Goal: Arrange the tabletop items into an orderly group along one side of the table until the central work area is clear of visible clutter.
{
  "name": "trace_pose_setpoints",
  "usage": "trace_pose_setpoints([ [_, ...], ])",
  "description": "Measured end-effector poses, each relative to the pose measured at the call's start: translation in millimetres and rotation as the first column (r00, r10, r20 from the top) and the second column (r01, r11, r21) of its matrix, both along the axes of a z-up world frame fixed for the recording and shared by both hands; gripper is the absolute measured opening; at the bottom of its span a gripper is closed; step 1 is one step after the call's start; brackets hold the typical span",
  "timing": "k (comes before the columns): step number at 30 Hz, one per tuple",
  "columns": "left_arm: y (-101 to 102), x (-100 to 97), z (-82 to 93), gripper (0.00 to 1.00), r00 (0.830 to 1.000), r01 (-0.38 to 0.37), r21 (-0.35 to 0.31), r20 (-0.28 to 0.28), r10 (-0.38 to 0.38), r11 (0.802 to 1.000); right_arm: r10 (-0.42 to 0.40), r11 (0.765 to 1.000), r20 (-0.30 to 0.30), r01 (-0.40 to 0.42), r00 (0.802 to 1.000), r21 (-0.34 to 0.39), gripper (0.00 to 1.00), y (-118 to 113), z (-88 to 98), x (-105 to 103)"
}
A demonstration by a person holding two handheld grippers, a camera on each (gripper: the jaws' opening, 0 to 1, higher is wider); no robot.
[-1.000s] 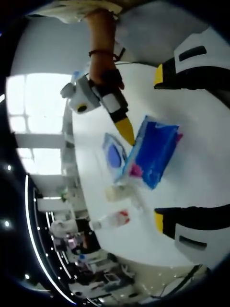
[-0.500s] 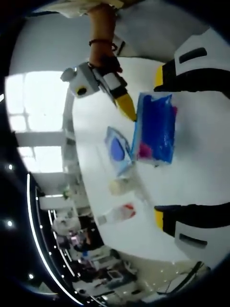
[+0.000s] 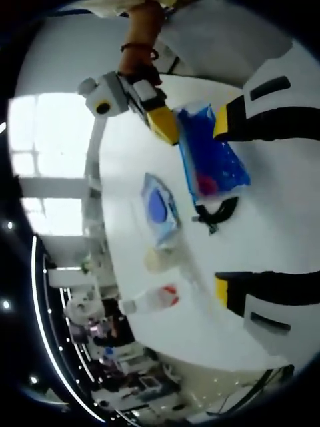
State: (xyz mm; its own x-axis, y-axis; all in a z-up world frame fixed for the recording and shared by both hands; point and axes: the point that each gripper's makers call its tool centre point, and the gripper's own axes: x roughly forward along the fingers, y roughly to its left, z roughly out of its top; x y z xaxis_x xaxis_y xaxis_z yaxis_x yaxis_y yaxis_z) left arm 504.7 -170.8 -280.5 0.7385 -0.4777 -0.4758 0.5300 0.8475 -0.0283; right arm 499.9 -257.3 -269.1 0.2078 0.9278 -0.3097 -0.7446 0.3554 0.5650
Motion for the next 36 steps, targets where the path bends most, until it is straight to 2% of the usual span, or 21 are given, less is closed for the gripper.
trace_pose_setpoints([
  [4, -3.3, 0.9, -3.9, 0.61, 1.000, -0.002, -0.027, -0.018, 0.002, 1.000, 0.002, 1.000, 0.002, -0.002, 1.000, 0.006, 0.01, -0.6, 2.7, -1.2],
  [8, -10.7, -2.9, -12.6, 0.39, 0.997, 0.011, -0.059, -0.072, -0.016, 0.998, 0.003, 1.000, 0.003, -0.003, 1.000, 0.010, 0.01, -0.9, 4.6, -2.8],
  [13, -17.7, -2.7, -23.1, 0.35, 0.996, 0.026, -0.044, -0.087, -0.030, 0.999, 0.007, 1.000, 0.005, -0.007, 1.000, 0.005, 0.01, -2.2, 3.9, -4.2],
  [17, -24.3, -2.4, -30.7, 0.26, 0.994, 0.052, -0.015, -0.099, -0.054, 0.999, 0.010, 1.000, 0.006, -0.010, 1.000, 0.001, 0.01, -2.8, 3.0, -4.2],
  [20, -28.0, -1.2, -34.6, 0.20, 0.990, 0.058, -0.032, -0.128, -0.061, 0.998, 0.010, 1.000, 0.005, -0.010, 1.000, -0.003, 0.01, -3.6, 2.0, -3.4],
  [24, -31.7, -1.3, -38.6, 0.05, 0.986, 0.082, -0.014, -0.144, -0.083, 0.997, 0.007, 1.000, 0.008, -0.007, 1.000, -0.009, 0.01, -5.3, 0.3, -1.7],
  [26, -31.3, -2.7, -43.7, 0.05, 0.982, 0.094, 0.011, -0.166, -0.091, 0.996, 0.005, 1.000, 0.009, -0.005, 1.000, -0.014, 0.01, -6.1, -0.9, -1.1],
  [27, -29.3, -2.3, -46.7, 0.03, 0.982, 0.096, 0.043, -0.169, -0.087, 0.994, 0.000, 1.000, 0.011, 0.000, 1.000, -0.019, 0.01, -6.9, -2.1, -0.2],
  [28, -31.3, -1.5, -46.8, 0.02, 0.983, 0.104, 0.047, -0.156, -0.096, 0.993, 0.000, 1.000, 0.011, 0.000, 1.000, -0.022, 0.01, -7.2, -2.7, 0.0],
  [36, -32.6, -0.3, -49.6, 0.00, 0.983, 0.086, 0.047, -0.168, -0.077, 0.995, -0.007, 0.999, 0.017, 0.008, 1.000, -0.042, 0.01, -8.9, -7.9, 1.7],
])
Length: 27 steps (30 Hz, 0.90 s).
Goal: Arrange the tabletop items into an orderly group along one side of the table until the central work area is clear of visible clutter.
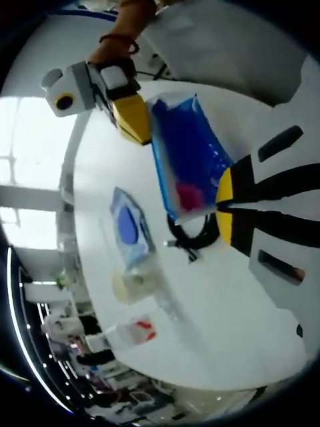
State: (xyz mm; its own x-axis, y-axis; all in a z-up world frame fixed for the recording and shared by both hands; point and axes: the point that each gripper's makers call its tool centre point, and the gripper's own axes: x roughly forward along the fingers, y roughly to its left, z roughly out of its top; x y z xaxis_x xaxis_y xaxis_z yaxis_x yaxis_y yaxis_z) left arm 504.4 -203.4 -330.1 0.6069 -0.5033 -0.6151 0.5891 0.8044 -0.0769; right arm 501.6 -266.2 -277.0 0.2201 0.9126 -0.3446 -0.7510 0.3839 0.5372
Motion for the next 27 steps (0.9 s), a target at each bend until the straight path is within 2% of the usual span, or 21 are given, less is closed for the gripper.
trace_pose_setpoints([
  [5, 2.0, 0.0, -2.9, 0.00, 0.999, -0.037, -0.010, -0.025, 0.037, 0.999, 0.009, 0.999, 0.025, -0.008, 1.000, -0.034, 0.01, -1.2, -5.8, 0.0],
  [9, 4.1, 0.9, -4.2, 0.00, 0.996, -0.081, -0.025, -0.048, 0.079, 0.996, 0.011, 0.999, 0.022, -0.010, 1.000, -0.039, 0.01, -0.7, -8.4, -0.7],
  [19, 4.5, 0.4, -5.4, 0.00, 0.991, -0.118, -0.026, -0.067, 0.116, 0.993, -0.030, 0.999, -0.010, 0.029, 1.000, -0.039, 0.01, -1.6, -10.3, 3.8],
  [22, 5.8, 0.3, -6.0, 0.00, 0.987, -0.139, -0.041, -0.082, 0.135, 0.989, -0.046, 0.998, 0.002, 0.046, 0.999, -0.044, 0.01, -1.2, -11.1, 6.3],
  [27, 5.2, 0.2, -5.9, 0.00, 0.982, -0.166, -0.066, -0.099, 0.159, 0.984, -0.073, 0.995, -0.023, 0.072, 0.997, -0.065, 0.02, -1.5, -16.0, 7.1],
])
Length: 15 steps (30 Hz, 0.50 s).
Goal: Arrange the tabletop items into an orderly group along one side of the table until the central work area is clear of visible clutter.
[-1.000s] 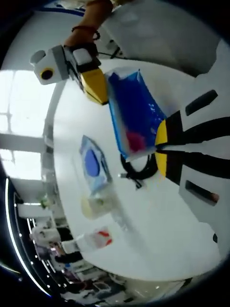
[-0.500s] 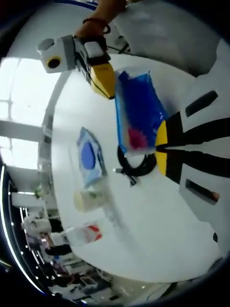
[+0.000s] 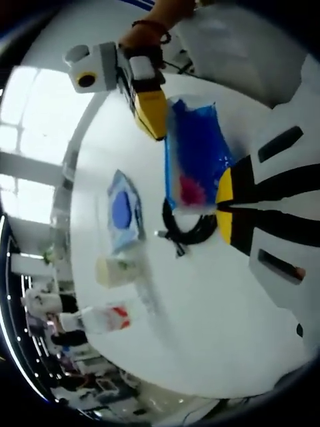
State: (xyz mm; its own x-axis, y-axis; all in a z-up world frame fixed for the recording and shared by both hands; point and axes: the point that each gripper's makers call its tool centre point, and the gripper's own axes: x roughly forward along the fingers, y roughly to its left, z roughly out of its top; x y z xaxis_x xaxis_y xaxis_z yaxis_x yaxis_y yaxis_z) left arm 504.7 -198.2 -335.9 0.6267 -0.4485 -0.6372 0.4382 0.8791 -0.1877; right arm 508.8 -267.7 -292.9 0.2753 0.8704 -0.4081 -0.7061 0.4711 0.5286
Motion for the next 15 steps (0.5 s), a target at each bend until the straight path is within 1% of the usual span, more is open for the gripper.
trace_pose_setpoints([
  [2, 0.0, 0.1, -0.7, 0.00, 1.000, -0.007, 0.000, -0.004, 0.007, 1.000, -0.019, 1.000, -0.006, 0.019, 1.000, -0.002, 0.06, -1.2, -0.8, 1.5],
  [5, -0.3, 0.3, -0.9, 0.00, 1.000, -0.019, -0.011, -0.014, 0.019, 1.000, -0.046, 0.999, -0.006, 0.046, 0.999, -0.014, 0.16, -5.1, -1.3, 5.0],
  [8, -1.0, 0.1, -1.4, 0.00, 1.000, -0.024, -0.013, -0.018, 0.024, 1.000, -0.070, 0.997, -0.009, 0.070, 0.998, -0.016, 0.30, -8.7, -0.1, 7.4],
  [9, -2.0, -0.3, -1.4, 0.00, 0.999, -0.025, -0.015, -0.020, 0.024, 1.000, -0.085, 0.996, -0.006, 0.085, 0.996, -0.019, 0.36, -10.5, 0.5, 8.9],
  [12, -2.7, -0.4, -1.4, 0.00, 1.000, -0.021, -0.009, -0.017, 0.021, 1.000, -0.103, 0.994, 0.005, 0.103, 0.995, -0.028, 0.49, -13.8, 1.1, 9.4],
  [15, -1.9, -0.2, -1.7, 0.00, 0.999, -0.031, -0.016, -0.023, 0.031, 0.999, -0.110, 0.993, 0.018, 0.110, 0.994, -0.046, 0.56, -17.2, -0.4, 8.9],
])
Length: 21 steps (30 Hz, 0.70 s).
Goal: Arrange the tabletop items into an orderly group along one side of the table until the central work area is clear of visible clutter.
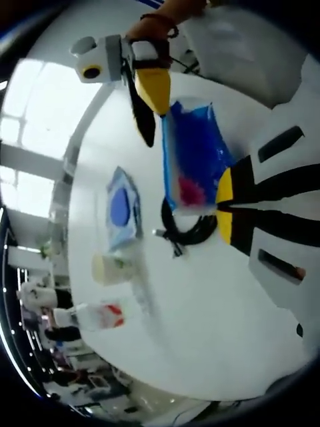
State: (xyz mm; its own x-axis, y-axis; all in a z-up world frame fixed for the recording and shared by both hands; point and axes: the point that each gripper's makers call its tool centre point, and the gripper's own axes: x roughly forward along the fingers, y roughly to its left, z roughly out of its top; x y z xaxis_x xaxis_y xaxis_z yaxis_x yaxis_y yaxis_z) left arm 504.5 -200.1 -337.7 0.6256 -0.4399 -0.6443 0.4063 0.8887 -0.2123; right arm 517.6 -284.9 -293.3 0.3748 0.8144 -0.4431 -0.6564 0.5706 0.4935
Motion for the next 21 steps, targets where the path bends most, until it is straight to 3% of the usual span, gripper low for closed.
trace_pose_setpoints([
  [11, 2.5, -0.2, -1.7, 0.00, 1.000, -0.018, 0.000, -0.011, 0.018, 1.000, 0.054, 0.997, 0.017, -0.053, 0.998, -0.052, 0.68, -8.8, -3.8, -16.6],
  [21, 3.4, 0.3, -2.0, 0.00, 1.000, -0.022, -0.002, -0.011, 0.022, 1.000, 0.130, 0.979, 0.050, -0.120, 0.990, -0.163, 0.65, -20.0, -18.3, -30.3],
])
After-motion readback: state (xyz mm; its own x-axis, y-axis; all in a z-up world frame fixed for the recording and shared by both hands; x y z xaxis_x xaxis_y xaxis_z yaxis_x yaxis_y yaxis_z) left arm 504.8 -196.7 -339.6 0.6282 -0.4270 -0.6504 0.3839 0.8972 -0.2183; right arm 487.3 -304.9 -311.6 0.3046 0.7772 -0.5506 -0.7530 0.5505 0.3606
